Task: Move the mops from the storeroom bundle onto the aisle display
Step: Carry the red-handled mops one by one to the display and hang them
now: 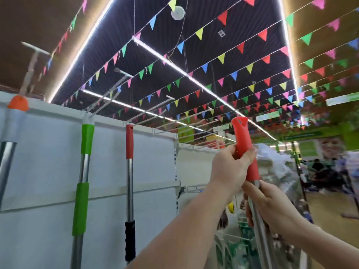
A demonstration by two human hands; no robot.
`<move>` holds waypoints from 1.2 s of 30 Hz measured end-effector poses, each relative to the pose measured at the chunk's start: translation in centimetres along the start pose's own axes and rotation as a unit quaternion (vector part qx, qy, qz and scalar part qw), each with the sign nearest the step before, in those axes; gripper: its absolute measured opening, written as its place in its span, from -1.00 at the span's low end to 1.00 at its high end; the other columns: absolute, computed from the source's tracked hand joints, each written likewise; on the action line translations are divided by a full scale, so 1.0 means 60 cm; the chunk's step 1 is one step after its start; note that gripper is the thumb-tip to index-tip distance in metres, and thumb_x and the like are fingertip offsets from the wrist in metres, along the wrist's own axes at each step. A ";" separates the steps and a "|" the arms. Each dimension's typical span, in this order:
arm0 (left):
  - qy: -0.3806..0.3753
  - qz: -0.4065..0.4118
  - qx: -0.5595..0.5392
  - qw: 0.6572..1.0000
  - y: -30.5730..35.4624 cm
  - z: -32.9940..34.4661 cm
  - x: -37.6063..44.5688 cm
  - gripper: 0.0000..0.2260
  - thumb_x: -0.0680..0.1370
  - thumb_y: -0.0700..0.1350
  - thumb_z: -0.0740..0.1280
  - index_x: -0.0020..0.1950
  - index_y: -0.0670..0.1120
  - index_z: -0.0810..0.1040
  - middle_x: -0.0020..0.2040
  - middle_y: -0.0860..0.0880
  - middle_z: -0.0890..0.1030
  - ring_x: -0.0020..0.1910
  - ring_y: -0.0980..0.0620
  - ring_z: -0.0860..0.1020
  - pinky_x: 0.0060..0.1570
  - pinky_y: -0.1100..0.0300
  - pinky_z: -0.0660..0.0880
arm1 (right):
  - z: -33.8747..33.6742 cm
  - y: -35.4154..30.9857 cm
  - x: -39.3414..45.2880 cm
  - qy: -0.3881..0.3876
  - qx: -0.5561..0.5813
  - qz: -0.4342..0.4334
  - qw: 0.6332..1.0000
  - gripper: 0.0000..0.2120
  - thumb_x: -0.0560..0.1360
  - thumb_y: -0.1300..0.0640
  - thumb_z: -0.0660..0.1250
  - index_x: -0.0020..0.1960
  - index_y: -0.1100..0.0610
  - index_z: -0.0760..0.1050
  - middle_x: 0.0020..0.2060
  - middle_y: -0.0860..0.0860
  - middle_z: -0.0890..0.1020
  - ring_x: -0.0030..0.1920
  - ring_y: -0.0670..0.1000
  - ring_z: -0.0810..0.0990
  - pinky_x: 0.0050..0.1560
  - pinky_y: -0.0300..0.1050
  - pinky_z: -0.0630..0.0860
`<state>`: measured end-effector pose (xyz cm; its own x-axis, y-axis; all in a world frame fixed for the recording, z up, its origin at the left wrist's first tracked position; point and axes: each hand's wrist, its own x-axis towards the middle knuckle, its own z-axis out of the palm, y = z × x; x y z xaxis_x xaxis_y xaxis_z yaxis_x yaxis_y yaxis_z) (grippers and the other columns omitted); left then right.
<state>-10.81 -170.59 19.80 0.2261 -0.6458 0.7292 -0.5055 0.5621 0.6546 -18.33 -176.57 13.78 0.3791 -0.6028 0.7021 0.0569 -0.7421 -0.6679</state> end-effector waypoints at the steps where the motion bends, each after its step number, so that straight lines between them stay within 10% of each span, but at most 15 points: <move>1: 0.010 -0.003 0.005 1.000 -0.013 0.008 0.017 -0.72 0.53 -0.03 0.32 0.18 -0.13 0.55 0.04 -0.11 0.63 0.04 -0.04 0.58 0.16 0.05 0.52 | -0.002 0.016 0.019 -0.004 0.007 -0.003 1.000 -0.62 0.50 -0.10 0.20 -0.30 0.20 0.37 -0.46 0.17 0.47 -0.44 0.11 0.43 -0.31 0.01 0.38; 21: 0.203 -0.075 0.196 0.956 -0.196 0.038 0.222 -0.63 0.49 -0.05 0.36 0.29 0.04 0.44 -0.03 -0.02 0.64 -0.08 0.07 0.62 -0.07 0.28 0.51 | 0.075 0.221 0.297 -0.184 0.245 -0.057 0.950 -0.69 0.55 -0.02 0.18 -0.30 0.12 0.37 -0.58 -0.01 0.46 -0.62 -0.11 0.44 -0.57 -0.30 0.38; 36: 0.285 0.034 0.266 0.920 -0.201 0.009 0.334 -0.82 0.49 -0.07 0.37 0.08 0.04 0.50 -0.25 0.07 0.58 -0.23 0.14 0.57 -0.19 0.31 0.49 | 0.087 0.193 0.420 -0.225 0.310 -0.111 0.917 -0.65 0.54 -0.05 0.17 -0.28 0.18 0.37 -0.38 0.15 0.50 -0.57 0.00 0.50 -0.56 -0.23 0.44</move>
<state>-0.63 -190.57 26.43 0.5023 -0.1585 0.8500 -0.8363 0.1608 0.5242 -3.29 -198.82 22.43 0.6290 -0.1722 0.7581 0.6401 -0.4385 -0.6308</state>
